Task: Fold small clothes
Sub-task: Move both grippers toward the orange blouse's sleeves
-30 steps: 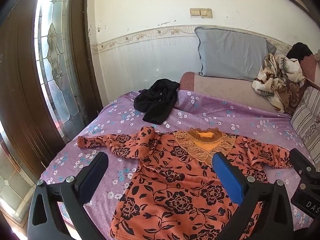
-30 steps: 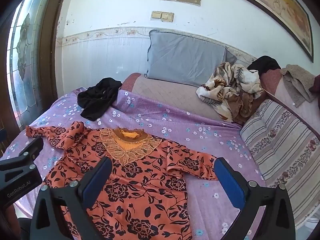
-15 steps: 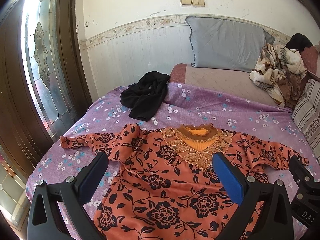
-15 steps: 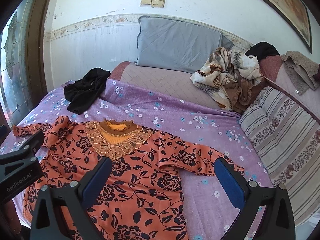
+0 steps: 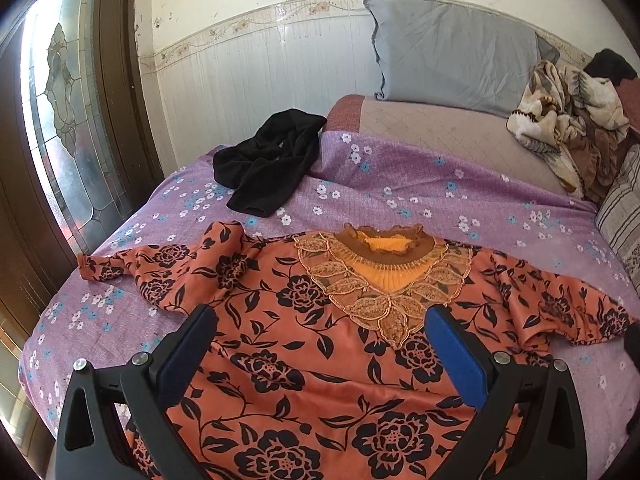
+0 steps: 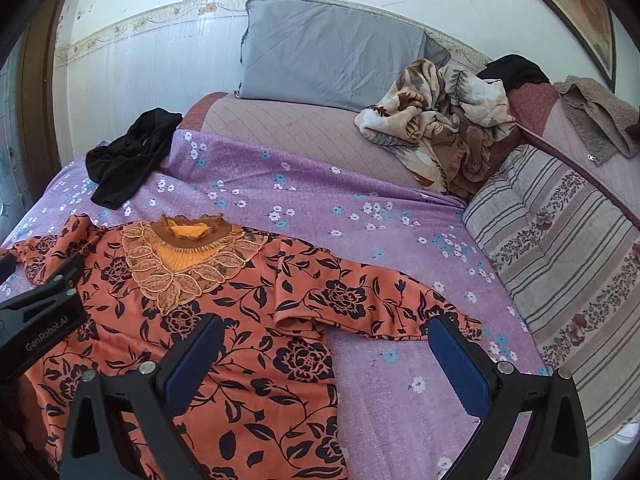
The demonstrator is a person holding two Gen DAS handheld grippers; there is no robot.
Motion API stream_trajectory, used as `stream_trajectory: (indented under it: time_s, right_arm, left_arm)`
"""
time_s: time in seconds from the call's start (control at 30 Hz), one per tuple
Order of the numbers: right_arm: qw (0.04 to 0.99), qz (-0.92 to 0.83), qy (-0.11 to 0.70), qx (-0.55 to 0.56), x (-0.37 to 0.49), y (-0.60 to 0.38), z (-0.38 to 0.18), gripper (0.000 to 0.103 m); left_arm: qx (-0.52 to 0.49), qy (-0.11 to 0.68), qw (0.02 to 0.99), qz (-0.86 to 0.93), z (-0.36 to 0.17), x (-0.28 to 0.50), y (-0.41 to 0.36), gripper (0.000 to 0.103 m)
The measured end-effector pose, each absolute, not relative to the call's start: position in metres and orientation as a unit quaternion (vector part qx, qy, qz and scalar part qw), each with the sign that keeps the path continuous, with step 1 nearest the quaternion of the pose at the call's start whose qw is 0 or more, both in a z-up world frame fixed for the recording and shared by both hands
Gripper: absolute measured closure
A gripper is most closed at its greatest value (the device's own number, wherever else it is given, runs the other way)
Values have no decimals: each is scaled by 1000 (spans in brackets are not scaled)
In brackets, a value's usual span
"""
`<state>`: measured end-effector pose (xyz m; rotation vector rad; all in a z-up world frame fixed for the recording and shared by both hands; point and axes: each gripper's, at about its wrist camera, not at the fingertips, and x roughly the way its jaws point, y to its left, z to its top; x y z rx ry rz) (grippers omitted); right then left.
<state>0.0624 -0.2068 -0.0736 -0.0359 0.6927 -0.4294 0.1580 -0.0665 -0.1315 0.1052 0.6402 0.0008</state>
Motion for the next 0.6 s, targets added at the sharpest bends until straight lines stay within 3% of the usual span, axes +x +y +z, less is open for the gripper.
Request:
stream_trajectory:
  time_s: [0.6]
  right_arm:
    - [907, -195, 372, 14, 97, -241, -126, 0]
  left_arm:
    - [123, 346, 930, -1, -180, 176, -75, 0]
